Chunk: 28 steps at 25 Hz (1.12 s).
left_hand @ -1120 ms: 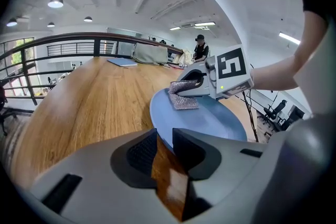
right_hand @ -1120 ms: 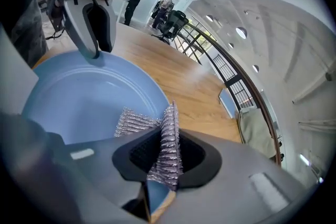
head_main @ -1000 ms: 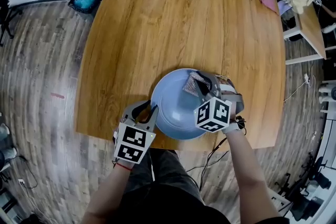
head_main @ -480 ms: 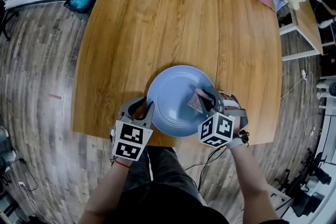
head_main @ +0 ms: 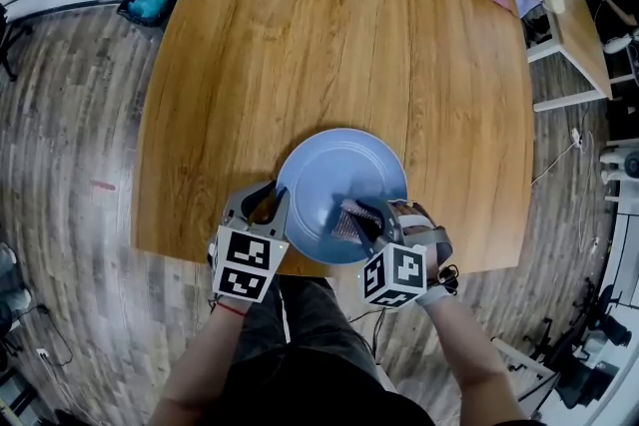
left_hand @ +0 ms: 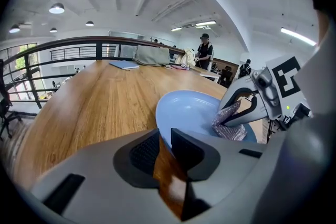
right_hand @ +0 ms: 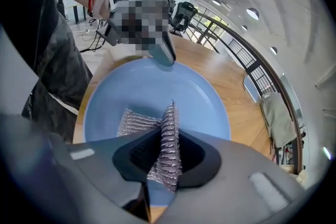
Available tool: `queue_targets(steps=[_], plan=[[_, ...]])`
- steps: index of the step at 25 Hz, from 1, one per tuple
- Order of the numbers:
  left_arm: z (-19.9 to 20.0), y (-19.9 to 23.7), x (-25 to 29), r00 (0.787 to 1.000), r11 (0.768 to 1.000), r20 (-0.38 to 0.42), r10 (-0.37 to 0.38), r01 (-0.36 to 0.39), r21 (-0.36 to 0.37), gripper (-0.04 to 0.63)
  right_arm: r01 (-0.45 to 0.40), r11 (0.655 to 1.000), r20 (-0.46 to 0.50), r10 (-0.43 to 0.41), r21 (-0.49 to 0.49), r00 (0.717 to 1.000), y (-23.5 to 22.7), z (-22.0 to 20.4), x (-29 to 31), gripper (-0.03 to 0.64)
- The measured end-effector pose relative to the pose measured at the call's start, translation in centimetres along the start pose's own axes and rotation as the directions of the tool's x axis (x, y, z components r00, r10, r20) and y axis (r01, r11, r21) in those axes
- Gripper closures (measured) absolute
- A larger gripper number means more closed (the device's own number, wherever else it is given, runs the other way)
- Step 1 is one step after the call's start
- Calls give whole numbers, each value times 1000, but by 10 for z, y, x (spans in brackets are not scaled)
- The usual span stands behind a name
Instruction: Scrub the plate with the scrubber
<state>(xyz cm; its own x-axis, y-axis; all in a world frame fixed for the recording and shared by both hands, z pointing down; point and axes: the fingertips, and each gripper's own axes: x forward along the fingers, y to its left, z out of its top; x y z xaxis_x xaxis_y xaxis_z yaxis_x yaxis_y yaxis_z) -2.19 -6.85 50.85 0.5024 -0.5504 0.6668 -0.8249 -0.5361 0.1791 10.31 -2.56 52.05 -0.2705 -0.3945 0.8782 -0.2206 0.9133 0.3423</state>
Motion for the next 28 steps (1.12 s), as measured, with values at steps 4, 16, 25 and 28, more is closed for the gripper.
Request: queue_targets(steps=[4, 16, 25, 28], plan=[[1, 0, 0, 1000, 1000, 4, 0, 0, -14, 529, -25, 999, 74, 28, -36, 997, 15, 28, 5, 535], [0, 1, 1, 1000, 999, 8, -2, 2, -35, 534, 54, 985, 152, -29, -162, 988, 0, 88, 36, 535], [0, 0, 0, 1000, 1000, 7, 2, -2, -18, 535, 194, 972, 135, -176, -130, 975, -52, 82, 51, 535], [0, 1, 1, 1000, 1000, 9, 3, -3, -19, 535, 230, 968, 106, -219, -97, 970, -70, 67, 52, 537]])
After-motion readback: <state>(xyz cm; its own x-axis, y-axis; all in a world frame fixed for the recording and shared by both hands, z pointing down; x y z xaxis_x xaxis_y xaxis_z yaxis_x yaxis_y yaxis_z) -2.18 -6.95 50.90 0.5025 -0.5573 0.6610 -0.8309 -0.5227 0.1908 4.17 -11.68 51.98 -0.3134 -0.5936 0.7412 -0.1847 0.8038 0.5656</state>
